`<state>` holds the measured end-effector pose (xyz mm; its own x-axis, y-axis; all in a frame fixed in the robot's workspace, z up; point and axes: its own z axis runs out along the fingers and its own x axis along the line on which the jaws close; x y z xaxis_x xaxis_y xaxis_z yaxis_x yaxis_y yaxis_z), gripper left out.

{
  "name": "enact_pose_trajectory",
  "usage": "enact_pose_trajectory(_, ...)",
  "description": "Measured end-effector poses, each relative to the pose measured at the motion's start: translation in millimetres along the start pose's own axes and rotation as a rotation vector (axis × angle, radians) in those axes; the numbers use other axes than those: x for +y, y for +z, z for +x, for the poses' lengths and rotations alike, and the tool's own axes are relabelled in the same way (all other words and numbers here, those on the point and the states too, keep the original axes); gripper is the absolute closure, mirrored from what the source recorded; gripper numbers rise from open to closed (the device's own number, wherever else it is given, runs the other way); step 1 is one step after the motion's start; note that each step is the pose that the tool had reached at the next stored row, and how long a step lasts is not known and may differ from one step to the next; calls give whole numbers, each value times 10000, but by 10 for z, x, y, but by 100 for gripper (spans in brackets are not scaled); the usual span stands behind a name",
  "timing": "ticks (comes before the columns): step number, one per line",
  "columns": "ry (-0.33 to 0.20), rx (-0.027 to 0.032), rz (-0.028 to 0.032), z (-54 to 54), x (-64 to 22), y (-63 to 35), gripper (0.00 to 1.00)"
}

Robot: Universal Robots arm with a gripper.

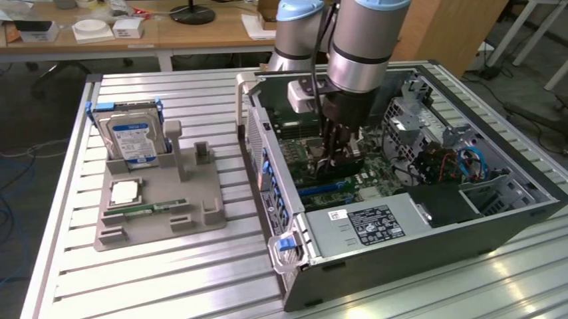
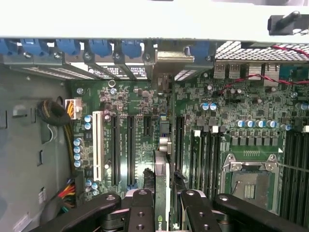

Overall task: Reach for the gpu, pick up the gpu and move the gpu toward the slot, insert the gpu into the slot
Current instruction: 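Insert the gpu into the slot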

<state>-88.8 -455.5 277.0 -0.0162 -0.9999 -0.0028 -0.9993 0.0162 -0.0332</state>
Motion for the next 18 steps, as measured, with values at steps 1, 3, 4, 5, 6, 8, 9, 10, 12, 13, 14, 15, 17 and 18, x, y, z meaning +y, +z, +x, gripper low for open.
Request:
enact_pose_trajectory(1,-1,2,-1,0,2,2,75)
enact_pose_trajectory(3,0,0,0,0,9,11,75)
enact_pose_trajectory(4,0,1,0,0,27,19,75)
enact_pose_trajectory(5,-2,0,4,0,39,27,75)
enact_pose_trajectory(6,-3,1,2,1,42,29,75)
enact_pose_trajectory(8,-3,2,-1,1,42,29,75)
enact_pose_trajectory(9,0,2,-1,1,44,30,75)
enact_pose_trajectory(10,0,1,0,1,44,30,75)
enact_pose_trajectory(12,0,1,0,1,44,31,75)
enact_pose_trajectory(13,-1,1,0,1,43,31,75)
enact_pose_trajectory(14,1,-1,-1,0,41,32,75)
enact_pose_trajectory(15,2,-1,-2,0,35,32,75)
enact_pose_trajectory(17,0,0,0,0,8,33,75)
enact_pose_trajectory(18,0,0,0,0,-5,33,75)
